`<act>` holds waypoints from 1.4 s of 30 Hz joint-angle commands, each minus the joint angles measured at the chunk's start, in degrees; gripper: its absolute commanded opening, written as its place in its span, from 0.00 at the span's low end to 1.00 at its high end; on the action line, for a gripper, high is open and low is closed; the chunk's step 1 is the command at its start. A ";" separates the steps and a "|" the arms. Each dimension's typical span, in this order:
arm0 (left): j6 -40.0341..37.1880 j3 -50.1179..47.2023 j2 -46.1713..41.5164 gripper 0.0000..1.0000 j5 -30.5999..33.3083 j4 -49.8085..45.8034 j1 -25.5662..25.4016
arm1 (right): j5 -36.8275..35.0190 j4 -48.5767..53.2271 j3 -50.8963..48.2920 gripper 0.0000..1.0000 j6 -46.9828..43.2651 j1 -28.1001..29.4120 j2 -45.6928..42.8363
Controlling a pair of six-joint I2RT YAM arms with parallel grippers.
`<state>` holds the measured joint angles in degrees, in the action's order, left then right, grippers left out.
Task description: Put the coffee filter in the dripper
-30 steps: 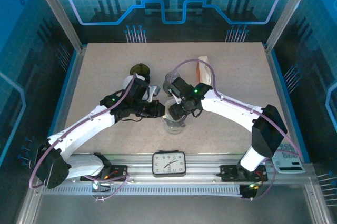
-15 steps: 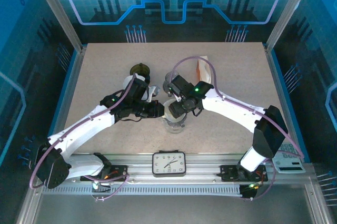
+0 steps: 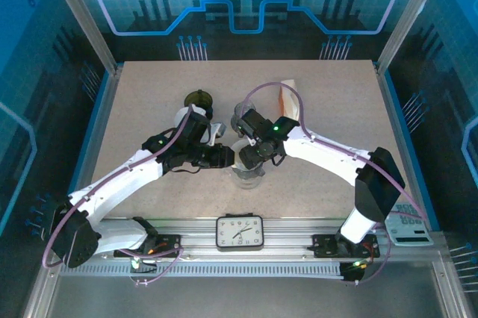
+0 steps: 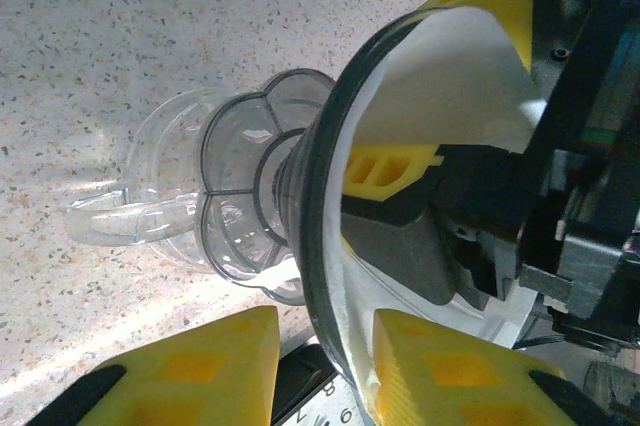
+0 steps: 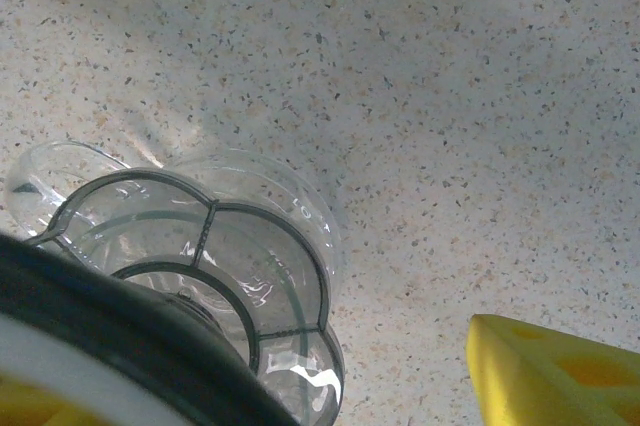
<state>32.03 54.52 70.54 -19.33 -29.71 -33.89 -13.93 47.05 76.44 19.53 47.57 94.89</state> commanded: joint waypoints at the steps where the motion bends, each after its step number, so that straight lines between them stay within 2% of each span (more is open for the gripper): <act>1: -0.04 -0.56 -0.14 0.33 -1.32 -1.22 0.35 | -0.26 0.15 -1.21 0.74 0.87 -0.10 0.91; 18: 0.40 -0.32 -0.41 0.36 -1.32 -1.09 0.44 | -0.57 1.68 4.34 0.75 1.01 -0.57 -7.69; 23: 0.40 0.32 -0.62 0.37 -1.15 -1.33 0.68 | -3.84 2.53 4.94 0.75 1.32 -1.38 -13.31; 28: 0.66 0.51 -1.10 0.43 -1.01 -0.88 0.84 | -4.25 0.11 1.48 0.75 2.00 -3.09 -19.29; 42: 2.24 1.00 -3.64 0.67 -1.14 0.54 0.93 | -3.65 -1.69 -2.36 0.75 3.70 -4.73 -21.94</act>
<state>33.74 54.48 68.58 -19.33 -29.67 -33.43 -17.41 46.92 74.39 22.15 43.70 74.08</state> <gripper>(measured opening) 0.668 0.749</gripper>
